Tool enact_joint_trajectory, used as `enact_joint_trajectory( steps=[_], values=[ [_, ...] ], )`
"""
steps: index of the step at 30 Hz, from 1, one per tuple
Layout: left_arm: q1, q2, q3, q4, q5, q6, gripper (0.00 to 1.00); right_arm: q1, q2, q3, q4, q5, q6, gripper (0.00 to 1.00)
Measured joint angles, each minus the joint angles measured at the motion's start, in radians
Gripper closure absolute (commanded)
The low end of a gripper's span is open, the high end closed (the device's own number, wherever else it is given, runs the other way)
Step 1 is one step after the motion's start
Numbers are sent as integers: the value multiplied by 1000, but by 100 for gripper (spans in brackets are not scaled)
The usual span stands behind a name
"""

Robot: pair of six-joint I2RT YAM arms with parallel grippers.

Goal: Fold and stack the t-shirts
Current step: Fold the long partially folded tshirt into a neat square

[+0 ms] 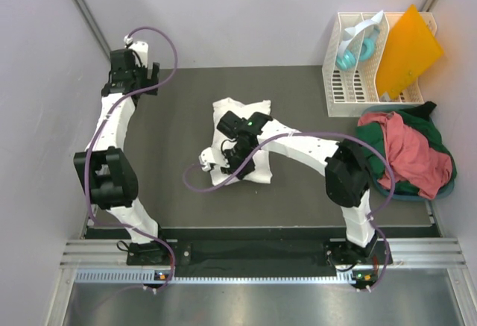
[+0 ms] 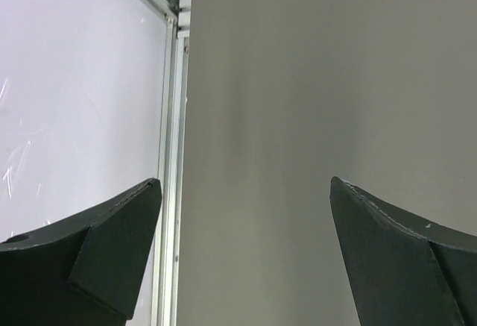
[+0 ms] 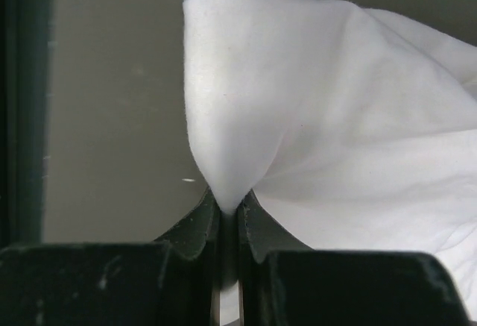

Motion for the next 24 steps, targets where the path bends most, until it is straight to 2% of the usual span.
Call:
enact_joint_trajectory(
  steps=[6, 14, 24],
  values=[
    [0, 3, 40, 0, 15, 1, 1, 65, -62, -1, -137, -139, 25, 100],
    [0, -4, 45, -12, 37, -1, 1, 173, -171, -51, -150, -200, 76, 100],
    [0, -41, 45, -29, 59, -25, 1, 124, -190, -51, -121, -24, -21, 100]
  ],
)
